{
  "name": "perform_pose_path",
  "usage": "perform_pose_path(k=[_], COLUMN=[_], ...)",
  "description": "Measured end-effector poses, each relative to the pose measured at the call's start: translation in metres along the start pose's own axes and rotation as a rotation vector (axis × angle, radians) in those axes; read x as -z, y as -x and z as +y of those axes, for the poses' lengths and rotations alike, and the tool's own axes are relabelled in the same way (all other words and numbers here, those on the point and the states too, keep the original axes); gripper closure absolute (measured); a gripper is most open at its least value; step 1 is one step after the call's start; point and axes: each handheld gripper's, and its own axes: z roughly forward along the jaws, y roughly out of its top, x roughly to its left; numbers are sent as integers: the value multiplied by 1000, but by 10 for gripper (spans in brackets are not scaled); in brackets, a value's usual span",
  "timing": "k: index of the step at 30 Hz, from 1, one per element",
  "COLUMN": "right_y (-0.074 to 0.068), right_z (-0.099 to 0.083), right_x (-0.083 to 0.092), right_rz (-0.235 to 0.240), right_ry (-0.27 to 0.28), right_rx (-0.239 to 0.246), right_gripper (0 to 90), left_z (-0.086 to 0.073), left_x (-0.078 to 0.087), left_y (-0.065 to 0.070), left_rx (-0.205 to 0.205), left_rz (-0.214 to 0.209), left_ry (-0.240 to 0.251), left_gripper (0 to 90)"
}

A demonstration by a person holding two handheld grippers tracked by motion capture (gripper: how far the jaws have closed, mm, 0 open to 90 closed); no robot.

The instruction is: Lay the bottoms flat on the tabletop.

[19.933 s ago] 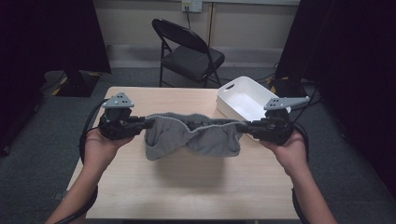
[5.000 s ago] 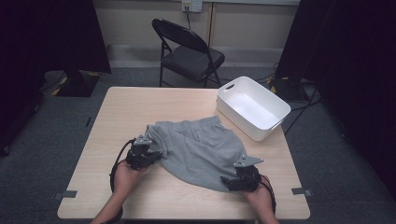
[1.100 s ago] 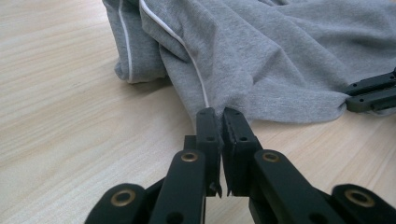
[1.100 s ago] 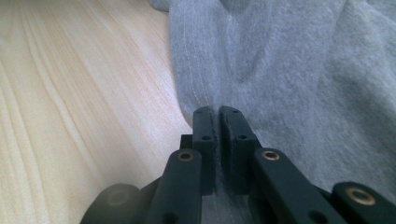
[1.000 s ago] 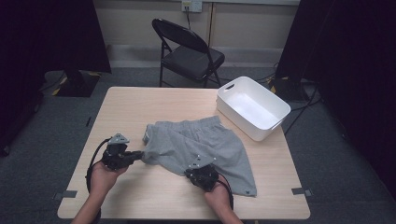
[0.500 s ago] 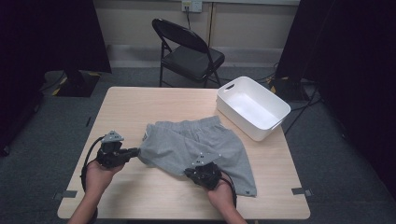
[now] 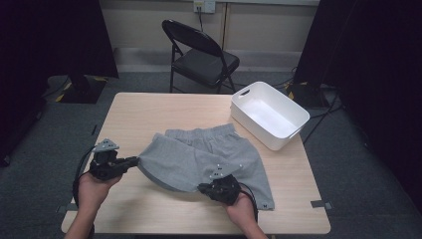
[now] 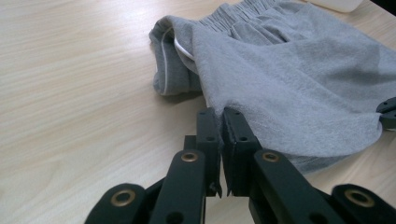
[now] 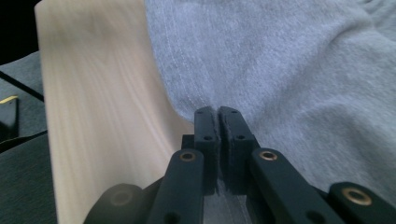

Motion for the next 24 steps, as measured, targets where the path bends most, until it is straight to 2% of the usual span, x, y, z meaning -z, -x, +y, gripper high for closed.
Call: perform_pose_path(k=[6,8,13,17,20,24], right_y=[-10,-11,-15,-19,-23,-26], right_z=[0,-1,-5,-8,-9,-10], right_x=[-1,1,2,-1,-3,-1], right_rz=[28,34,50,64,64,66], right_ry=[-22,-28,-45,-74,-87,-90], right_rx=[21,27,33,46,57,62], right_gripper=[863,863,863,863,862,860], left_z=[-10,-14,-25,-34,-39,-47], left_x=[7,8,17,24,29,33], left_y=[1,2,9,13,18,20], left_rx=[3,1,-16,-6,-22,-14], left_rz=[17,34,28,26,21,14], left_ry=[-29,-39,-70,-81,-92,-105], left_gripper=[864,864,864,864,864,863])
